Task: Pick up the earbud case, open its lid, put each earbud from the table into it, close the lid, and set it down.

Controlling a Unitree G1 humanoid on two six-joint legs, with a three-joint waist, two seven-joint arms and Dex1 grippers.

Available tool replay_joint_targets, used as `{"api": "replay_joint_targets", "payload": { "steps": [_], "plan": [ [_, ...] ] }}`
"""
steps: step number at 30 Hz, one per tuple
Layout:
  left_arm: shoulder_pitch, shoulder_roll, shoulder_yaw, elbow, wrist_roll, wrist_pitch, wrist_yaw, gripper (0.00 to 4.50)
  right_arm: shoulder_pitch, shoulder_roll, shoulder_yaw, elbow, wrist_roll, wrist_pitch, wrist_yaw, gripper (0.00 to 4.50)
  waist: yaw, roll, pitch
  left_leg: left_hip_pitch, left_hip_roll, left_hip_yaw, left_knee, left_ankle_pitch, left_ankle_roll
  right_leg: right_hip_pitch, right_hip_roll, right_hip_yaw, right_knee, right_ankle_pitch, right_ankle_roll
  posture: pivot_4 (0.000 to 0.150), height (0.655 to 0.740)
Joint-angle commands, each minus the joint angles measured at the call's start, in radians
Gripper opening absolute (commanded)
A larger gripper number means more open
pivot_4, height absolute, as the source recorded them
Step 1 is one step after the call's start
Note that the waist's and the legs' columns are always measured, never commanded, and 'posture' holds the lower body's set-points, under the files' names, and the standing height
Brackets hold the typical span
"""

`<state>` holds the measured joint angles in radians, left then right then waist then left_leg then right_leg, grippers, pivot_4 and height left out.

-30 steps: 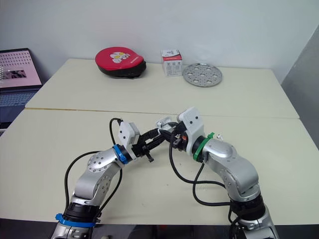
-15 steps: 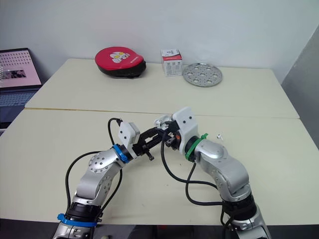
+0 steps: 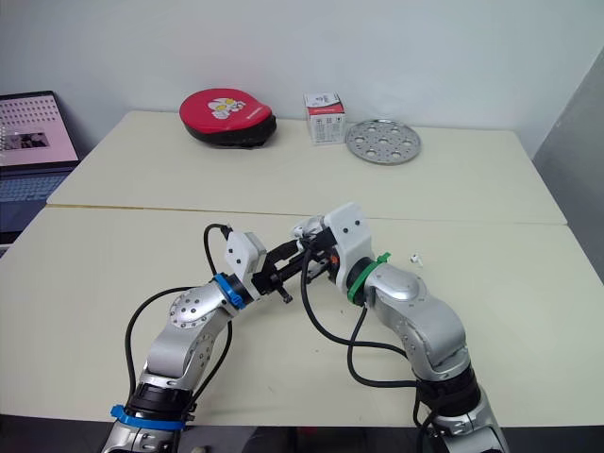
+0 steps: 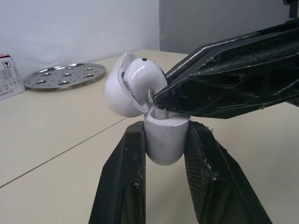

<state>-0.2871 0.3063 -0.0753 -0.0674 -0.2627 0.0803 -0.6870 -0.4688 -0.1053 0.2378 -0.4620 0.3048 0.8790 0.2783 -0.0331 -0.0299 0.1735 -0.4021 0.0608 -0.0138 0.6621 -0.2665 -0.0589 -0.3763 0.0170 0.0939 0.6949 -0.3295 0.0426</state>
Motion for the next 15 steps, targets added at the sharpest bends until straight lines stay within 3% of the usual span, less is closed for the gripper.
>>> {"api": "replay_joint_targets", "payload": {
  "steps": [1,15],
  "plan": [
    [-0.014,-0.016,0.013,-0.021,-0.015,-0.014,0.014,0.78,-0.004,0.001,-0.006,-0.030,0.000,-0.027,0.001,0.00,0.000,0.000,0.000,0.000,0.000,0.000,0.000,0.000,0.000,0.000,0.000,0.000,0.000,0.000,0.000,0.150,0.7400],
    [-0.014,-0.018,0.026,-0.028,-0.055,0.044,0.014,0.78,0.024,0.015,-0.079,-0.076,0.075,-0.087,0.028,0.00,0.000,0.000,0.000,0.000,0.000,0.000,0.000,0.000,0.000,0.000,0.000,0.000,0.000,0.000,0.000,0.150,0.7400]
  ]
}}
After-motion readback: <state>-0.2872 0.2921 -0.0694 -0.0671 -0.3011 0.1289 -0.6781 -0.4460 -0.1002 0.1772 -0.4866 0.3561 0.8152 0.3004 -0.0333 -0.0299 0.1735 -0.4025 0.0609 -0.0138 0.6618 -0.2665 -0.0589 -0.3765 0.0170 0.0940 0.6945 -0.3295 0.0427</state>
